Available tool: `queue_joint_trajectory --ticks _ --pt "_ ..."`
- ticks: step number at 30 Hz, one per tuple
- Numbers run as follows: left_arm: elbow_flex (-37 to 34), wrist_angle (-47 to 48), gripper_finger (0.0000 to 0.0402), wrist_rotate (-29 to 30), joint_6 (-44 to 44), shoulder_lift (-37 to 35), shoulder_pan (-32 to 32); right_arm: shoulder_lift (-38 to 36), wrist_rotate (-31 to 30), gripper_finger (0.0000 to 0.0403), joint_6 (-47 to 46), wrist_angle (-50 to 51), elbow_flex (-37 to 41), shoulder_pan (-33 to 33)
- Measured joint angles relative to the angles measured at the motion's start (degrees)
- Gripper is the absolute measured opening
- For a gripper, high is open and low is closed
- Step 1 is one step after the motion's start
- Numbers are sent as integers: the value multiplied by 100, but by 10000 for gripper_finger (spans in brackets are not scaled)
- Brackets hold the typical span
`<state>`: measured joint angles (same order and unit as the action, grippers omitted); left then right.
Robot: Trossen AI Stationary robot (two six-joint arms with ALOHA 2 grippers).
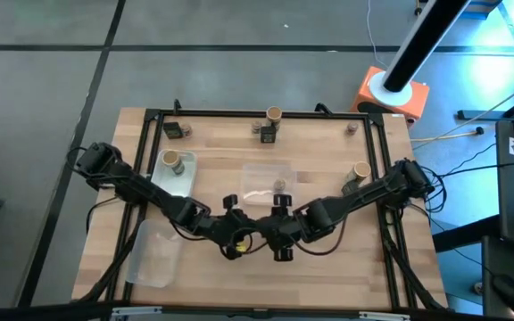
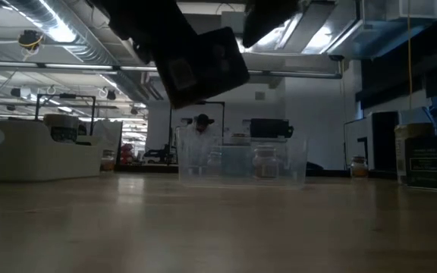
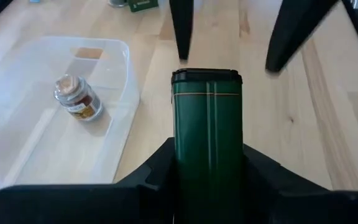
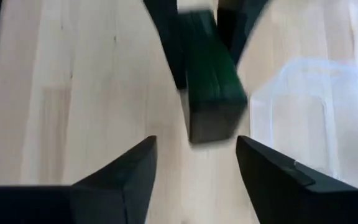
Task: Sort spices by type
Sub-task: Put the black seasoning can into the bottom transparent bin
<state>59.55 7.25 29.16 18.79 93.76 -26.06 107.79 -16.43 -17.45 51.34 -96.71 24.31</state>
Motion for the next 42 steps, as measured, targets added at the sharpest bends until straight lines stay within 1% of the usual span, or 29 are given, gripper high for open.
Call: queue_joint_trajectory --ticks 3,6,10,15,17,20,25,31,33,36,38,42 --pt "0 43 108 3 -82 -34 -118 -88 -54 238 -119 446 -2 168" --pt "0 24 110 1 -214 -64 -239 -92 -306 246 -190 732 31 398" --pt "0 -6 108 -11 -551 -105 -385 -97 -645 247 -406 685 332 604" --pt "-4 -4 112 -27 -576 -131 -563 -168 -751 248 -761 279 1024 693" --pt "-7 -15 111 -27 -573 -146 -651 -340 -777 248 -801 -244 1401 695" --pt "-15 0 107 -30 -539 -167 -783 -696 -802 248 -807 -1337 2116 724" --pt "-15 71 108 254 -479 -168 -995 -1222 -905 248 -497 -3799 3381 722" --pt "-15 125 107 363 -485 -169 -1071 -1244 -866 248 201 -6881 4506 707" --pt "-103 30 107 371 -547 -225 -1074 -1216 -860 248 411 -7681 4764 669" --pt "-439 -289 107 423 -522 -471 -1074 -1209 -880 248 526 -8442 5032 627" --pt "-768 -607 107 455 -449 -721 -1074 -1209 -895 248 599 -8677 5095 596" --pt "-1464 -1786 107 473 -519 -1233 -1074 -1207 -851 248 747 -8891 5106 509"
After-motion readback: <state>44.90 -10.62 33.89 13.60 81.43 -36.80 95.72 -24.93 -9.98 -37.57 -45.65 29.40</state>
